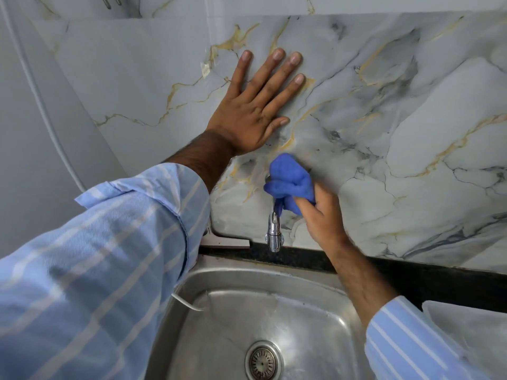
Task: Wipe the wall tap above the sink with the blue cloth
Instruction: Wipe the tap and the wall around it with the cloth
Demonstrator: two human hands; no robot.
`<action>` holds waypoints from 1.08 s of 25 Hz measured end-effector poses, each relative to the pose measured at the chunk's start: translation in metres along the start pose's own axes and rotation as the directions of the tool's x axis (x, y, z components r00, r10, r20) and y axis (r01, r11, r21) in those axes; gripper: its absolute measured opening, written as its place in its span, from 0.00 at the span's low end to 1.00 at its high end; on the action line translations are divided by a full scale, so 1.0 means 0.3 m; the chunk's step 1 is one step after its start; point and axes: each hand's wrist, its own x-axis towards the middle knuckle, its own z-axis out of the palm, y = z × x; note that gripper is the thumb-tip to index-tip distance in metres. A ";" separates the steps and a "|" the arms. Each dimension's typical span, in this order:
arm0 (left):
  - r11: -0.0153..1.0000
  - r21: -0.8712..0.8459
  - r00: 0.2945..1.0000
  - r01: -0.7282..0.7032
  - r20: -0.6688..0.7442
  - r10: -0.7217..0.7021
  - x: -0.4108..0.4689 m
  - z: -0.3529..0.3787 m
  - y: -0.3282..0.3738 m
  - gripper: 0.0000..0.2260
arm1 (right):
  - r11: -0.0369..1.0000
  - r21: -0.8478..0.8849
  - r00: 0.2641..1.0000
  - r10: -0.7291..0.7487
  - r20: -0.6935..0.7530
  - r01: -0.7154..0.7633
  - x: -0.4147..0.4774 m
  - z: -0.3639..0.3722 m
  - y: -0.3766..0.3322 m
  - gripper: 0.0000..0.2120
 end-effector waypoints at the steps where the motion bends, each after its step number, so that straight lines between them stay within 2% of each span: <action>1: 1.000 0.003 1.000 0.003 0.006 -0.003 -0.001 -0.002 0.000 0.30 | 0.961 -0.182 0.969 -0.178 0.172 0.209 0.064 0.005 -0.049 0.11; 2: 1.000 0.004 1.000 0.003 0.008 -0.003 -0.002 -0.005 -0.001 0.30 | 0.869 -0.334 0.896 -0.231 0.380 0.366 0.123 0.021 -0.092 0.13; 3: 1.000 0.007 1.000 0.000 0.011 0.000 -0.004 -0.007 -0.002 0.30 | 0.746 -0.459 0.810 -0.181 0.557 0.483 0.167 0.046 -0.130 0.13; 4: 1.000 0.012 1.000 -0.001 0.013 0.001 -0.005 -0.009 -0.002 0.30 | 0.624 -0.541 0.739 -0.087 0.668 0.563 0.194 0.073 -0.159 0.11; 5: 1.000 0.020 1.000 0.001 0.016 -0.001 -0.003 -0.009 -0.002 0.30 | 0.557 -0.574 0.695 -0.009 0.719 0.601 0.204 0.090 -0.171 0.09; 7: 1.000 0.029 1.000 0.004 0.028 -0.005 -0.004 -0.008 -0.003 0.30 | 0.604 -0.553 0.686 0.014 0.728 0.574 0.184 0.088 -0.165 0.05; 10: 0.999 0.042 0.999 0.007 0.040 -0.008 -0.005 -0.007 -0.001 0.30 | 0.807 -0.386 0.753 -0.108 0.649 0.448 0.118 0.028 -0.142 0.12; 12: 0.999 0.042 0.999 0.002 0.044 -0.004 -0.005 -0.010 0.000 0.30 | 0.876 -0.259 0.770 -0.176 0.613 0.407 0.066 -0.010 -0.127 0.14; 16: 0.999 0.044 0.997 -0.014 0.081 0.010 -0.003 -0.023 -0.007 0.31 | 0.868 -0.139 0.702 -0.281 0.654 0.477 -0.031 -0.042 -0.111 0.17; 19: 0.999 0.050 0.995 -0.023 0.101 0.017 0.002 -0.035 -0.004 0.31 | 0.770 -0.145 0.619 -0.370 0.692 0.622 -0.096 -0.052 -0.090 0.17; 22: 0.999 0.043 0.991 -0.017 0.132 0.011 0.002 -0.054 0.002 0.30 | 0.700 -0.183 0.551 -0.345 0.760 0.690 -0.173 -0.066 -0.069 0.20; 24: 1.000 0.027 0.988 -0.014 0.156 0.009 0.000 -0.079 0.010 0.30 | 0.734 -0.193 0.570 -0.306 0.762 0.651 -0.194 -0.070 -0.085 0.20; 27: 0.999 -0.039 0.972 0.030 0.236 -0.020 0.017 -0.149 0.032 0.31 | 0.832 -0.195 0.688 -0.272 0.673 0.519 -0.195 -0.075 -0.146 0.19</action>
